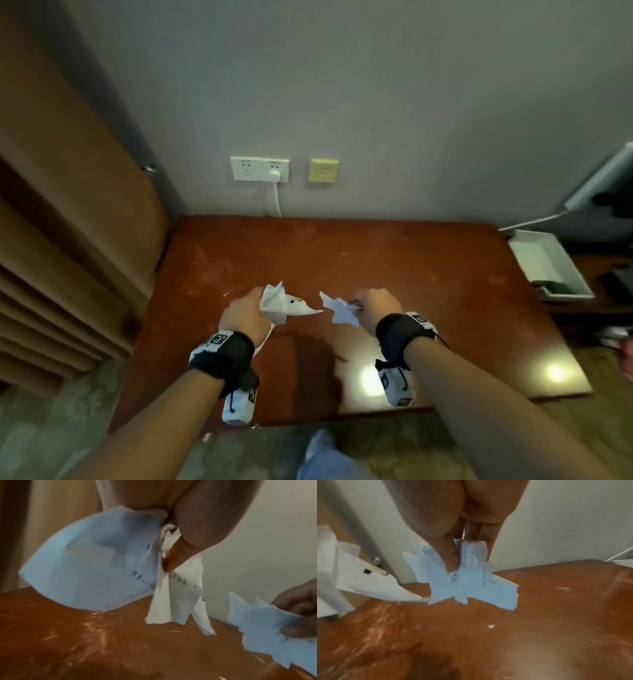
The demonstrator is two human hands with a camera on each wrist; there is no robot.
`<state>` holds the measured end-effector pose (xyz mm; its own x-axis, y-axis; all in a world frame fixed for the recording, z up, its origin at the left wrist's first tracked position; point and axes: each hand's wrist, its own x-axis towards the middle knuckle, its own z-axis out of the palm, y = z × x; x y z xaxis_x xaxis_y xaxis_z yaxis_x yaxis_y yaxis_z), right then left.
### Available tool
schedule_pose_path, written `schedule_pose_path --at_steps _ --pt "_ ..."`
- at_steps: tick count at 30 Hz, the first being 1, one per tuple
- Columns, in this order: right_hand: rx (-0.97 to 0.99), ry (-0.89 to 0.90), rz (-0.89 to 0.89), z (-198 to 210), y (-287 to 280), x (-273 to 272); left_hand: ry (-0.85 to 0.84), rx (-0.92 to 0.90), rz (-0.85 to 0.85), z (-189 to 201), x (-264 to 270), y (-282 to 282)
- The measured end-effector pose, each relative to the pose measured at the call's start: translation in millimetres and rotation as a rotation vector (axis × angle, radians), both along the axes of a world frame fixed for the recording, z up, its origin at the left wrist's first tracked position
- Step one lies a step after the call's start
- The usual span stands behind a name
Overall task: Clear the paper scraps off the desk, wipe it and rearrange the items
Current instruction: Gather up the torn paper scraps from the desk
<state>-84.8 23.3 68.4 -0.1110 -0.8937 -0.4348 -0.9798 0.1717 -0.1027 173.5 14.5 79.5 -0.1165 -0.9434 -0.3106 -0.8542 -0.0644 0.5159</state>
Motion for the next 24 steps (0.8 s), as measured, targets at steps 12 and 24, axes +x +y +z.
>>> schedule_pose_path --at_steps 12,24 --pt "-0.163 -0.004 -0.319 63 147 -181 0.013 -0.067 -0.26 38 -172 72" --pt "-0.227 -0.136 -0.367 41 282 -380 0.036 -0.046 -0.35 8 -411 209"
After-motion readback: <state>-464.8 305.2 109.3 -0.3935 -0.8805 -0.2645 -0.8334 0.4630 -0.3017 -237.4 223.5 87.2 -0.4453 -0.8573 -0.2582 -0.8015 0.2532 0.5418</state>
